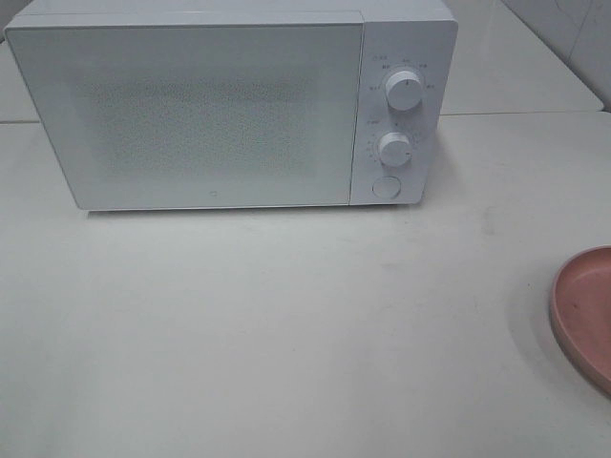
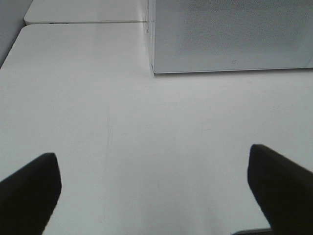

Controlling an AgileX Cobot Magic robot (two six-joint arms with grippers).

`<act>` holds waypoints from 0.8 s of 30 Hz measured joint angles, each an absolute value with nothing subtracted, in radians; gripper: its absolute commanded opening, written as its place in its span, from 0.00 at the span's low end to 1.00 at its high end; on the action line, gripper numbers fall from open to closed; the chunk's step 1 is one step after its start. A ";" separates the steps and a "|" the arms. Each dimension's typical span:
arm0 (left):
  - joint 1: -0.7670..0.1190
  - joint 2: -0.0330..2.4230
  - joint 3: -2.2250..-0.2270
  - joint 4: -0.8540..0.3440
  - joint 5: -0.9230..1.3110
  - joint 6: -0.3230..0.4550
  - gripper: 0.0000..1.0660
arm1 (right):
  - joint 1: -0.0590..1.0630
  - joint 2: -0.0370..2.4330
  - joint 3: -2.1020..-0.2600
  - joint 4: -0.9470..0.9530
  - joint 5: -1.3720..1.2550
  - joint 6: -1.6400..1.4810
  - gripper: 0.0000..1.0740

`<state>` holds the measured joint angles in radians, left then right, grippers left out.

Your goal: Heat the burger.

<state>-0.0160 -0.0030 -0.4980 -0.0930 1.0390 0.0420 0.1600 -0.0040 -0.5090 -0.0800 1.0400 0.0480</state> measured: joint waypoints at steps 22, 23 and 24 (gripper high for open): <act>-0.014 -0.004 -0.498 -0.093 1.039 0.042 0.90 | 0.160 -0.004 -0.509 -0.080 1.040 0.048 0.71; -0.014 -0.004 -0.498 -0.093 1.039 0.042 0.90 | 0.160 -0.004 -0.509 -0.080 1.040 0.048 0.71; -0.014 -0.004 -0.498 -0.093 1.039 0.042 0.90 | 0.160 -0.004 -0.509 -0.080 1.040 0.048 0.71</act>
